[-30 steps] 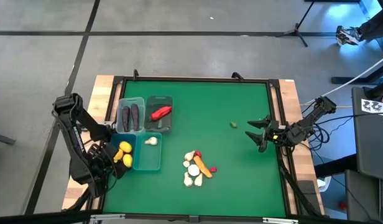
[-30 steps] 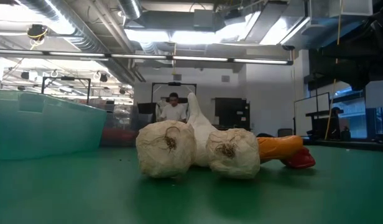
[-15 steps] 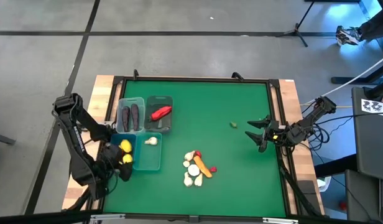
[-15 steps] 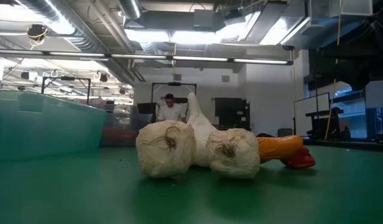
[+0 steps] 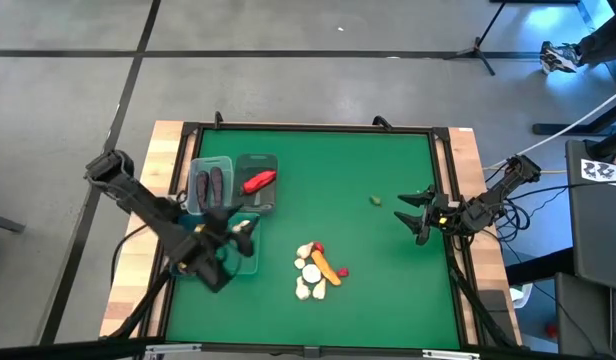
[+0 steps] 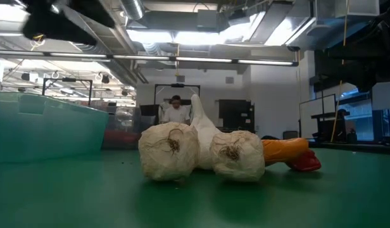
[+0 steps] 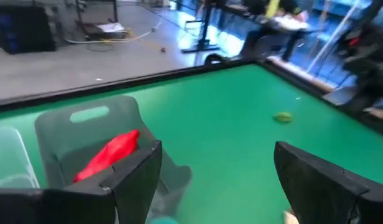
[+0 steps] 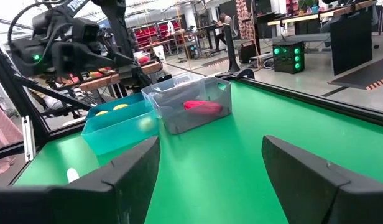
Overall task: Sort produce into baskets
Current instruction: Put the green chili pepper into the black bin
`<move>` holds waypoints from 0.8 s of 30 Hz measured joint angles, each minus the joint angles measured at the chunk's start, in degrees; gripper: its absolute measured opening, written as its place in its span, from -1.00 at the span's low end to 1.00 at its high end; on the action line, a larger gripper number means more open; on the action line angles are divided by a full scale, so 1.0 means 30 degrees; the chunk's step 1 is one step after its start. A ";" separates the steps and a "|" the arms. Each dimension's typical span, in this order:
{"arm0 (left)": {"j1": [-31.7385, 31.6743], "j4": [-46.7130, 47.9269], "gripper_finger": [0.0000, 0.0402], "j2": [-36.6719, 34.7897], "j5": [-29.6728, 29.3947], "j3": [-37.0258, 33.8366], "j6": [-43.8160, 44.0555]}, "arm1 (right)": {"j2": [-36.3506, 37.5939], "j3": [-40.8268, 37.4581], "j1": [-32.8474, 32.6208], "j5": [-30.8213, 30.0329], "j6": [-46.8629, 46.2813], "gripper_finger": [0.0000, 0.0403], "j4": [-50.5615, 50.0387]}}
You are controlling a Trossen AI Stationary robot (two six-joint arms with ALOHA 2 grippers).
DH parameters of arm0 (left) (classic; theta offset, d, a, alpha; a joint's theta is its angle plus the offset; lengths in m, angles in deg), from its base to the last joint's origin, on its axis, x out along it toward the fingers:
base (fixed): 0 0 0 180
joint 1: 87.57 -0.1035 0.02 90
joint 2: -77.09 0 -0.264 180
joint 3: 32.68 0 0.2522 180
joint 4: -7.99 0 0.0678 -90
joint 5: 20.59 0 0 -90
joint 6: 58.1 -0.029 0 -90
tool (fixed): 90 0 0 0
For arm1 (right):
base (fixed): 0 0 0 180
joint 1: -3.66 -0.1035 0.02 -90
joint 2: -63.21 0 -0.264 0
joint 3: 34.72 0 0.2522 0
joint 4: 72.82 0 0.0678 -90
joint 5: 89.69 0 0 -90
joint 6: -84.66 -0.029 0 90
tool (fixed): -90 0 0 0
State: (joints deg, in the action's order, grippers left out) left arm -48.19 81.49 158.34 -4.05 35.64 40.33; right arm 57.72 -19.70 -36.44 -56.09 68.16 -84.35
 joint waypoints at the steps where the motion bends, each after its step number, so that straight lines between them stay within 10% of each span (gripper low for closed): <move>1: -0.0682 -0.1216 0.50 0.0000 0.0354 0.0000 -0.1785 | 0.0000 -0.0001 -0.0006 0.0007 -0.0006 0.39 0.0031; 13: -0.8634 -2.4911 0.50 0.0005 1.3296 0.0000 -2.9819 | 0.0000 -0.0008 -0.0001 -0.1693 -0.0041 0.39 -0.0293; 24: -1.4698 -3.2913 0.50 0.5686 2.3415 0.1016 -3.1394 | 0.0000 -0.0008 -0.0004 -0.1703 -0.0065 0.39 -0.0336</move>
State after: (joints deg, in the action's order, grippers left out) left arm -92.28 -17.25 175.40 66.20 38.69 -53.86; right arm 57.72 -19.73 -36.46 -61.20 67.97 -85.36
